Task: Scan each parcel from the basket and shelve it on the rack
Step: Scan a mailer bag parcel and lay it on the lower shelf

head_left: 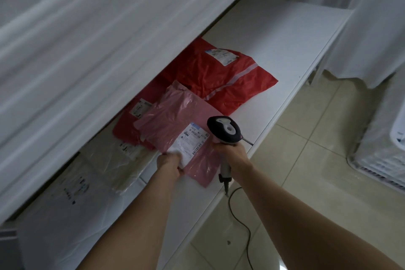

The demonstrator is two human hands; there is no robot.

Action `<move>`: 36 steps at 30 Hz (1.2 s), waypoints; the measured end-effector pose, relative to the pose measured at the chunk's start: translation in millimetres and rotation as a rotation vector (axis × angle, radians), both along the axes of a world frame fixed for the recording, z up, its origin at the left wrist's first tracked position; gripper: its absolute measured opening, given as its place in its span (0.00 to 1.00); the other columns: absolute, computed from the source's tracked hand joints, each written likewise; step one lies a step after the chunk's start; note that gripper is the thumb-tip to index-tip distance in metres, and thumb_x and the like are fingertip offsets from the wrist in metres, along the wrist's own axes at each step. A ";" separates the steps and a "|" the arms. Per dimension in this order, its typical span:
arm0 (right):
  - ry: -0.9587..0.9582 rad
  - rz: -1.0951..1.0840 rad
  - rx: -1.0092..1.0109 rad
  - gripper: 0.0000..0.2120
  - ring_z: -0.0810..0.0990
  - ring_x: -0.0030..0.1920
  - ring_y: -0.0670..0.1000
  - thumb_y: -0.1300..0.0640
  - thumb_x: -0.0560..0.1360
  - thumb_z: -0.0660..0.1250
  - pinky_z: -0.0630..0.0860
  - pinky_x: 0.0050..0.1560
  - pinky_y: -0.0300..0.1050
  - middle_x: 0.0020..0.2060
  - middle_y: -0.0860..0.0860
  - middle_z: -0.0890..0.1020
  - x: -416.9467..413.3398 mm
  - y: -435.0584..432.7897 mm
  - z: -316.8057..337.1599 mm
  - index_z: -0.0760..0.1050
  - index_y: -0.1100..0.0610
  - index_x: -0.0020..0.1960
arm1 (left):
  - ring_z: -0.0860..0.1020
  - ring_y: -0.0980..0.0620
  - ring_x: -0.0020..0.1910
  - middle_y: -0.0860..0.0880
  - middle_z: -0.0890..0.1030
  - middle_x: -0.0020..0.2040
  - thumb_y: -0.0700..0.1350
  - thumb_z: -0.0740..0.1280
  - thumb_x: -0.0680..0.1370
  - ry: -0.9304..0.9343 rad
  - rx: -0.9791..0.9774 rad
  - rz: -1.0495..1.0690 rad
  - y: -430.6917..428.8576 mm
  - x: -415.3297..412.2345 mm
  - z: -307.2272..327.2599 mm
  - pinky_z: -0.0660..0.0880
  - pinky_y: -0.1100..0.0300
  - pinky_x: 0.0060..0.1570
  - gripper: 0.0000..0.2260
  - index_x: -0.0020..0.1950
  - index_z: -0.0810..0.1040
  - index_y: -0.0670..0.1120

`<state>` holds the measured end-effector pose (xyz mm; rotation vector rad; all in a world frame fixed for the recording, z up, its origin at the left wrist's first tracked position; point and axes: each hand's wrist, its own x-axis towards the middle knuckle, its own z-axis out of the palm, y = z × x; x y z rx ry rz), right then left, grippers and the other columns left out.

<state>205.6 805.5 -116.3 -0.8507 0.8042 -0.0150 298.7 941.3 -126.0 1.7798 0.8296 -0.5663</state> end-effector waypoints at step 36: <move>0.427 0.092 -0.400 0.25 0.73 0.63 0.63 0.48 0.69 0.70 0.72 0.65 0.60 0.65 0.58 0.71 22.2 8.7 -35.0 0.75 0.52 0.65 | 0.75 0.41 0.63 0.43 0.74 0.67 0.50 0.71 0.73 -0.198 -0.047 0.073 4.2 49.7 -31.2 0.73 0.46 0.63 0.31 0.73 0.65 0.43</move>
